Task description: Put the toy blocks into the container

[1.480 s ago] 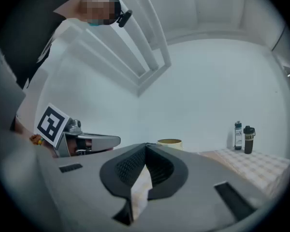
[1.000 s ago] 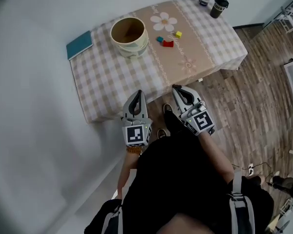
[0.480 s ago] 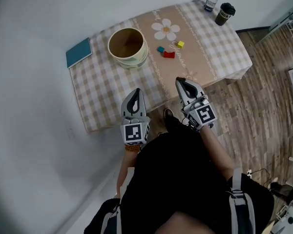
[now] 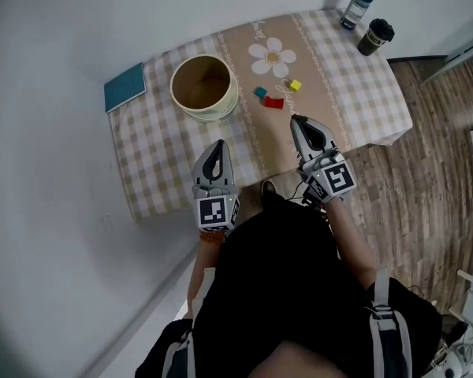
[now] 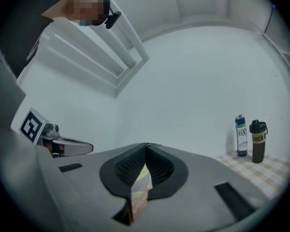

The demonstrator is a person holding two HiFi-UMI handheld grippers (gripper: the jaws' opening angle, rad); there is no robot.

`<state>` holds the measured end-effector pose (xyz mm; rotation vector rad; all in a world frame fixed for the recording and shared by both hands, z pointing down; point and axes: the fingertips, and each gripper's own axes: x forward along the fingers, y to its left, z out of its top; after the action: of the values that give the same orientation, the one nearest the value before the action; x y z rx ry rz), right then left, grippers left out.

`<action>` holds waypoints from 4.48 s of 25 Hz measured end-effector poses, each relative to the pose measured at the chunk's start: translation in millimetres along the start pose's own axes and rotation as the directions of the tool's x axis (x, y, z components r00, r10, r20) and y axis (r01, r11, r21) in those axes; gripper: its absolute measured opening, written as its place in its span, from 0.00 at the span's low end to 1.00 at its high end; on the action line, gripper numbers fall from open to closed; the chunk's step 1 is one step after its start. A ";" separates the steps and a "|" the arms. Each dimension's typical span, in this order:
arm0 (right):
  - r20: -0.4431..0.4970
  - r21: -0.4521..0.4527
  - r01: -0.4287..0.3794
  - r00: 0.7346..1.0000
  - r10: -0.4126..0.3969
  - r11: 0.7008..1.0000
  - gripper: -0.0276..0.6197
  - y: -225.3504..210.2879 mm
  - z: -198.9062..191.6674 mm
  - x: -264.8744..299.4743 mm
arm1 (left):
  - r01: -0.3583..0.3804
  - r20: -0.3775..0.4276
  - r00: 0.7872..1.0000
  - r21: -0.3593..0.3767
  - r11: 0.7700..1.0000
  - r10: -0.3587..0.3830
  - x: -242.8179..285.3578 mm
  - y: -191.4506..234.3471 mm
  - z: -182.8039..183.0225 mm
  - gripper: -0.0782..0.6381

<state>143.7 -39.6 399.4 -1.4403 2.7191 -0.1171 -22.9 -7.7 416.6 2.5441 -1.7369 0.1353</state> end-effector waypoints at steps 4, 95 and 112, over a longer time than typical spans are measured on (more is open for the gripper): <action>0.013 0.001 -0.012 1.000 0.012 1.000 0.05 -27.4 9.4 9.5 | -0.019 -0.008 1.000 -0.001 1.000 0.019 20.1 -5.8 -0.6 0.10; -0.385 -0.133 -0.134 0.920 0.074 0.982 0.26 -63.1 -144.5 110.7 | 0.160 -0.117 0.979 -0.054 0.986 -0.165 57.4 51.7 -90.7 0.10; -0.419 -0.169 -0.437 0.843 0.337 0.883 0.26 65.5 -157.2 106.8 | 0.085 -0.132 0.987 -0.088 0.992 -0.096 50.5 73.6 -104.1 0.10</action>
<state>15.7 -85.3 547.5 -0.9425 3.4021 -0.0176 -77.3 -71.1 525.3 2.4866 -1.5431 0.2218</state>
